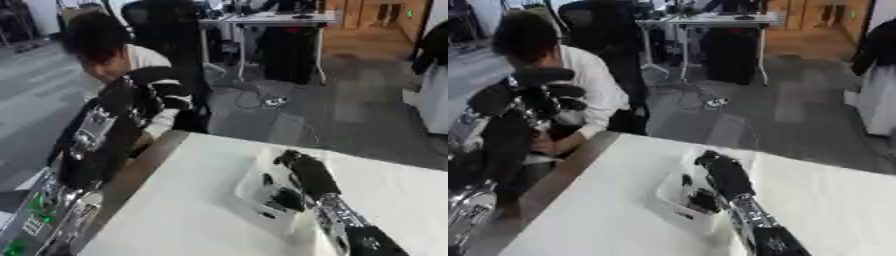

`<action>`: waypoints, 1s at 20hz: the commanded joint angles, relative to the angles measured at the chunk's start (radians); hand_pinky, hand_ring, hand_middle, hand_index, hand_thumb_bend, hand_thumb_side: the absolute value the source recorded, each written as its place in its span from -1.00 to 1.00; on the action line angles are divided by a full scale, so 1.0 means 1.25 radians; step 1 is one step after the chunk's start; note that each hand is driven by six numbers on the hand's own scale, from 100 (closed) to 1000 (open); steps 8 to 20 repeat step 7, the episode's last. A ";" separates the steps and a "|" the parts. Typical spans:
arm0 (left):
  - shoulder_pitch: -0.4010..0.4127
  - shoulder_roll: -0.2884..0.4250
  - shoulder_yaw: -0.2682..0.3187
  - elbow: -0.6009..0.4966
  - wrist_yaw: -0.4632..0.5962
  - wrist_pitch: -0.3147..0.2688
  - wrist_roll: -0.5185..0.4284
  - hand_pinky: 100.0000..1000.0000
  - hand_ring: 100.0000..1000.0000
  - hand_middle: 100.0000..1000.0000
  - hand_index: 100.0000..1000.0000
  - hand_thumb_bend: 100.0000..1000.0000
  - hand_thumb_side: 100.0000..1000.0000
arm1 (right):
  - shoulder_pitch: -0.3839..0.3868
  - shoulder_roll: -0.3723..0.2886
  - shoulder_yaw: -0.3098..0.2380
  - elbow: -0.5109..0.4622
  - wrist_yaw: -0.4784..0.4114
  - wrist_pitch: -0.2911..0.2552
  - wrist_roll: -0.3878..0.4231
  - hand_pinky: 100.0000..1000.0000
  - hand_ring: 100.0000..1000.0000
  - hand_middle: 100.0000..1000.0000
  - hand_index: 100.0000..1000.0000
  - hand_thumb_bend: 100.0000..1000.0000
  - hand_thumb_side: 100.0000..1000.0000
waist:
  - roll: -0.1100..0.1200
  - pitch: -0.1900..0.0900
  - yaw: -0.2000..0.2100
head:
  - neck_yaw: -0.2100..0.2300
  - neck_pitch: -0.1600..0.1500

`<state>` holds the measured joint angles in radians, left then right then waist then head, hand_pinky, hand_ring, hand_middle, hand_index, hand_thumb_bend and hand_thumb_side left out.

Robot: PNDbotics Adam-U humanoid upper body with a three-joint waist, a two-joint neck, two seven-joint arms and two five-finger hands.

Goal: Pick up objects on the table and place them in the box.

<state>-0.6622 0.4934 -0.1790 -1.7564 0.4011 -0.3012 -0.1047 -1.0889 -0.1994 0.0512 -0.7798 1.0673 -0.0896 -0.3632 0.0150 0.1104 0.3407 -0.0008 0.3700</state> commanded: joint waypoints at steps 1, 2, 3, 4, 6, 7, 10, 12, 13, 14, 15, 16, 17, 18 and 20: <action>-0.001 0.025 0.013 -0.007 0.001 -0.002 0.007 0.45 0.42 0.58 0.68 -0.74 0.65 | 0.002 -0.048 0.028 -0.124 -0.171 -0.010 0.008 -0.59 -0.06 0.14 0.44 -0.92 0.82 | 0.008 -0.026 -0.010 | 0.001 0.013; 0.004 0.026 0.014 -0.005 0.002 -0.002 0.008 0.45 0.42 0.58 0.68 -0.74 0.65 | 0.018 -0.055 0.038 -0.159 -0.221 -0.010 0.014 -0.59 -0.06 0.14 0.44 -0.83 0.58 | 0.010 -0.033 -0.017 | 0.006 0.019; 0.009 0.028 0.016 -0.002 0.001 -0.002 0.010 0.44 0.42 0.58 0.68 -0.74 0.65 | 0.037 -0.061 0.049 -0.192 -0.265 -0.011 0.021 -0.59 -0.06 0.13 0.44 -0.85 0.60 | 0.012 -0.040 -0.027 | 0.013 0.026; 0.014 0.029 0.018 0.001 0.001 -0.002 0.012 0.44 0.42 0.58 0.68 -0.74 0.65 | 0.060 -0.067 0.059 -0.227 -0.304 -0.011 0.027 -0.59 -0.07 0.12 0.44 -0.87 0.63 | 0.014 -0.047 -0.037 | 0.021 0.035; 0.022 0.030 0.019 0.006 0.000 -0.002 0.015 0.44 0.42 0.58 0.68 -0.73 0.65 | 0.093 -0.078 0.074 -0.280 -0.360 -0.006 0.038 -0.59 -0.07 0.12 0.44 -0.88 0.64 | 0.016 -0.056 -0.051 | 0.031 0.049; 0.028 0.032 0.020 0.010 -0.001 -0.002 0.016 0.44 0.42 0.58 0.68 -0.73 0.65 | 0.116 -0.084 0.080 -0.311 -0.385 -0.006 0.039 -0.59 -0.08 0.12 0.44 -0.89 0.65 | 0.017 -0.063 -0.063 | 0.039 0.062; 0.028 0.032 0.020 0.010 -0.001 -0.002 0.016 0.44 0.42 0.58 0.68 -0.73 0.65 | 0.116 -0.084 0.080 -0.311 -0.385 -0.006 0.039 -0.59 -0.08 0.12 0.44 -0.89 0.65 | 0.017 -0.063 -0.063 | 0.039 0.062; 0.028 0.032 0.020 0.010 -0.001 -0.002 0.016 0.44 0.42 0.58 0.68 -0.73 0.65 | 0.116 -0.084 0.080 -0.311 -0.385 -0.006 0.039 -0.59 -0.08 0.12 0.44 -0.89 0.65 | 0.017 -0.063 -0.063 | 0.039 0.062; 0.028 0.032 0.020 0.010 -0.001 -0.002 0.016 0.44 0.42 0.58 0.68 -0.73 0.65 | 0.116 -0.084 0.080 -0.311 -0.385 -0.006 0.039 -0.59 -0.08 0.12 0.44 -0.89 0.65 | 0.017 -0.063 -0.063 | 0.039 0.062; 0.028 0.032 0.020 0.010 -0.001 -0.002 0.016 0.44 0.42 0.58 0.68 -0.73 0.65 | 0.116 -0.084 0.080 -0.311 -0.385 -0.006 0.039 -0.59 -0.08 0.12 0.44 -0.89 0.65 | 0.017 -0.063 -0.063 | 0.039 0.062; 0.028 0.032 0.020 0.010 -0.001 -0.002 0.016 0.44 0.42 0.58 0.68 -0.73 0.65 | 0.116 -0.084 0.080 -0.311 -0.385 -0.006 0.039 -0.59 -0.08 0.12 0.44 -0.89 0.65 | 0.017 -0.063 -0.063 | 0.039 0.062; 0.028 0.032 0.020 0.010 -0.001 -0.002 0.016 0.44 0.42 0.58 0.68 -0.73 0.65 | 0.116 -0.084 0.080 -0.311 -0.385 -0.006 0.039 -0.59 -0.08 0.12 0.44 -0.89 0.65 | 0.017 -0.063 -0.063 | 0.039 0.062; 0.028 0.032 0.020 0.010 -0.001 -0.002 0.016 0.44 0.42 0.58 0.68 -0.73 0.65 | 0.116 -0.084 0.080 -0.311 -0.385 -0.006 0.039 -0.59 -0.08 0.12 0.44 -0.89 0.65 | 0.017 -0.063 -0.063 | 0.039 0.062; 0.028 0.032 0.020 0.010 -0.001 -0.002 0.016 0.44 0.42 0.58 0.68 -0.73 0.65 | 0.116 -0.084 0.080 -0.311 -0.385 -0.006 0.039 -0.59 -0.08 0.12 0.44 -0.89 0.65 | 0.017 -0.063 -0.063 | 0.039 0.062; 0.028 0.032 0.020 0.010 -0.001 -0.002 0.016 0.44 0.42 0.58 0.68 -0.73 0.65 | 0.116 -0.084 0.080 -0.311 -0.385 -0.006 0.039 -0.59 -0.08 0.12 0.44 -0.89 0.65 | 0.017 -0.063 -0.063 | 0.039 0.062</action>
